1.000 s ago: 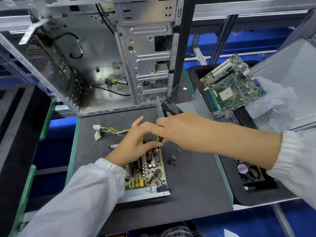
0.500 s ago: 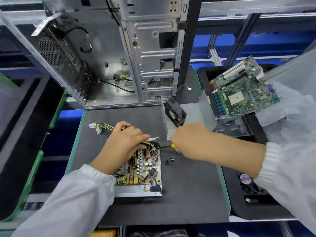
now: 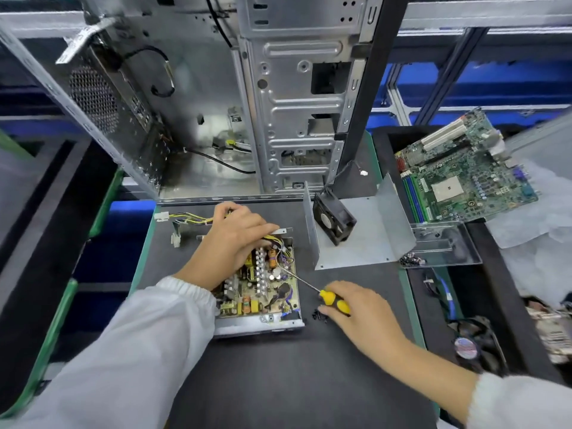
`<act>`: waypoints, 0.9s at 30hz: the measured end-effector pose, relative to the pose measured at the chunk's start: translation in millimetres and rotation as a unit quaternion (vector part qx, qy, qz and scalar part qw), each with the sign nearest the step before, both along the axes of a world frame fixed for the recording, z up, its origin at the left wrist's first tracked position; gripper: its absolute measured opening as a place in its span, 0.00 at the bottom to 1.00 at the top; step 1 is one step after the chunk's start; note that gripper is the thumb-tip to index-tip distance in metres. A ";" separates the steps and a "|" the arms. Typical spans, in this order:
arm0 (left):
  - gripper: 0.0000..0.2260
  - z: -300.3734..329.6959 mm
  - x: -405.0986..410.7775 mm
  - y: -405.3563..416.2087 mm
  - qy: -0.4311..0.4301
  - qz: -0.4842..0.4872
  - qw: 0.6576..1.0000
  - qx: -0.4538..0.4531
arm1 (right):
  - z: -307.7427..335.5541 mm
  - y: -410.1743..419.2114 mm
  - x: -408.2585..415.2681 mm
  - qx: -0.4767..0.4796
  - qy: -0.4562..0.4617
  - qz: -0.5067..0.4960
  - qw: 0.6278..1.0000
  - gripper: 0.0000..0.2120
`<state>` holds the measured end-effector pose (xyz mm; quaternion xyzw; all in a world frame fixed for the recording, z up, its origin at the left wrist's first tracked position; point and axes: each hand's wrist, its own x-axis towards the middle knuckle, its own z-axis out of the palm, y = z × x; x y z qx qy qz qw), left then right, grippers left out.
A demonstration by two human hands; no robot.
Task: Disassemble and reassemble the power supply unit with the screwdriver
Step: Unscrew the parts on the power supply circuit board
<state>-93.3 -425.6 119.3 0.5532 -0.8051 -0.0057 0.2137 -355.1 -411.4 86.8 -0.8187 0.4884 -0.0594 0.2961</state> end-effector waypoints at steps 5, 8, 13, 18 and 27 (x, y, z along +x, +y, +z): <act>0.17 4.6 11.3 -5.6 -0.001 0.014 0.999 0.032 | -19.9 -5.1 6.1 -0.005 -0.032 -0.033 0.999 0.08; 0.21 9.5 14.0 12.3 0.047 0.058 0.997 0.024 | -22.9 -6.3 3.2 -0.010 -0.015 0.002 1.000 0.07; 0.11 12.1 6.4 45.4 0.177 0.132 0.975 -0.016 | -8.1 -13.2 2.8 0.046 -0.096 -0.033 0.994 0.06; 0.02 13.4 -4.4 57.0 0.354 0.159 0.921 0.040 | 21.0 -8.5 8.0 0.147 -0.215 -0.055 0.964 0.05; 0.05 11.7 -10.4 61.9 0.447 0.147 0.869 0.150 | 10.3 -29.3 9.0 0.084 -0.091 0.003 0.992 0.05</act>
